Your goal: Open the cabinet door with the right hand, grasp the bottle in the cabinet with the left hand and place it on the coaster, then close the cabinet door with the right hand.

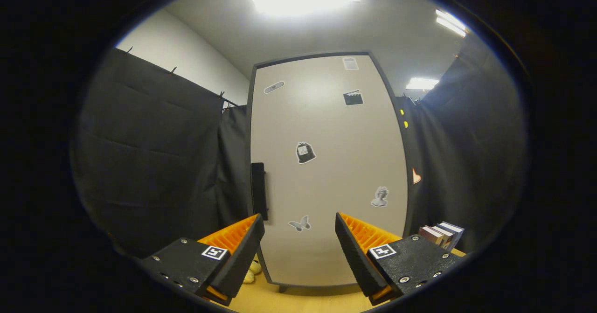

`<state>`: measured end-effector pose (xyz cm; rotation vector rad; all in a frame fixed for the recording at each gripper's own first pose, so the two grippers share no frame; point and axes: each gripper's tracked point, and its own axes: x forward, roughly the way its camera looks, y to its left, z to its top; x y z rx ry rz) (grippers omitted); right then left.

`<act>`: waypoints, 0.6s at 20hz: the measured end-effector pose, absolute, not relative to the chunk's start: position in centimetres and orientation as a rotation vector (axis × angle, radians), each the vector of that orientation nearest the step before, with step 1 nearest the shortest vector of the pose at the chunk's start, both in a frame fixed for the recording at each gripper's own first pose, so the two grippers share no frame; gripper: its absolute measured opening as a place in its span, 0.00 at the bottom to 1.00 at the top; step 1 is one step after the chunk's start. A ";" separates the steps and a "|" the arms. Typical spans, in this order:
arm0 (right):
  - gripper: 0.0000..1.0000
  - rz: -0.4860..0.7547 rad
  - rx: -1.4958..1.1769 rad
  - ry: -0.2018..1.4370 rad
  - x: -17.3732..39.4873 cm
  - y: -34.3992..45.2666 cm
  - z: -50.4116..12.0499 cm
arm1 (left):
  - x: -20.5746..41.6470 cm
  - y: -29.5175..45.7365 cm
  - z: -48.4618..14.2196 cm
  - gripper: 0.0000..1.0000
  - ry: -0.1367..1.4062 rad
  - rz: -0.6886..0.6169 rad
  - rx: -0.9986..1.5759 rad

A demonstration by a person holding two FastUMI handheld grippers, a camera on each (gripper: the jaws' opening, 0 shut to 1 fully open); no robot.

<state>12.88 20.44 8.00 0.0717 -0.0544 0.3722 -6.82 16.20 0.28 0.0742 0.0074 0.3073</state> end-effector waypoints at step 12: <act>0.84 0.414 0.019 0.032 21.4 31.0 8.2 | -9.3 19.7 -0.5 0.77 0.027 0.360 0.073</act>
